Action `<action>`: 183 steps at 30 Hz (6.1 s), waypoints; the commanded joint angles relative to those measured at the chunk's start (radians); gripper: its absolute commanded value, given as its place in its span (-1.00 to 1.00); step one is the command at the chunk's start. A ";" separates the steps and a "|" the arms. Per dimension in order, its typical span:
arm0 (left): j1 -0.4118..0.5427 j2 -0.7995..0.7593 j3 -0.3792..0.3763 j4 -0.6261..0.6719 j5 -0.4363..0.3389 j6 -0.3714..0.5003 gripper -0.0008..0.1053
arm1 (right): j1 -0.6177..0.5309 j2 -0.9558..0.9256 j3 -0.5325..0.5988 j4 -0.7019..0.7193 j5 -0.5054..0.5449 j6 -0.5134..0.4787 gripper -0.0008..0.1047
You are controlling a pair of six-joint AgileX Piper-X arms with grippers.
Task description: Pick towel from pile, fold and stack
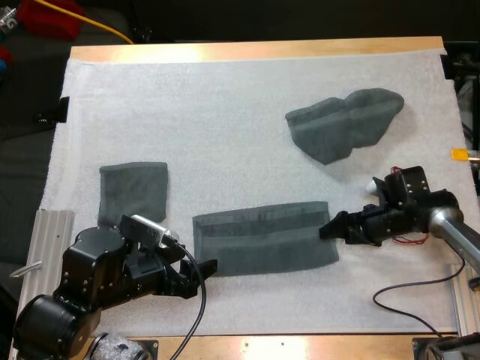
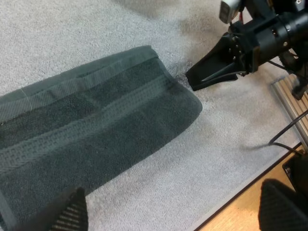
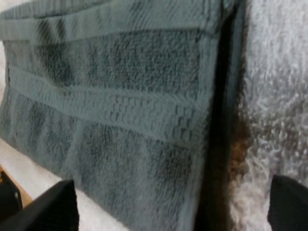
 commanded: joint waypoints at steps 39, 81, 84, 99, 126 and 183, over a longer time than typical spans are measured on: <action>0.001 -0.006 -0.006 0.003 0.043 -0.017 0.35 | 0.176 0.102 -0.004 -0.093 0.175 0.310 -0.90; 0.001 -0.006 -0.004 0.062 0.131 -0.054 0.35 | 0.263 -0.265 -0.086 0.235 0.589 0.394 -0.96; 0.001 -0.006 -0.004 0.062 0.131 -0.054 0.35 | 0.326 -0.265 -0.086 0.178 0.584 0.453 -0.96; 0.001 -0.006 -0.004 0.062 0.131 -0.054 0.35 | 0.514 -0.152 -0.086 -0.115 0.486 0.641 -0.96; 0.001 -0.006 -0.004 0.071 0.131 -0.054 0.35 | 0.550 0.083 -0.086 -0.331 0.393 0.703 -0.94; 0.001 -0.006 -0.004 0.027 0.131 -0.015 0.35 | 0.641 -0.476 -0.086 0.192 0.776 0.339 0.45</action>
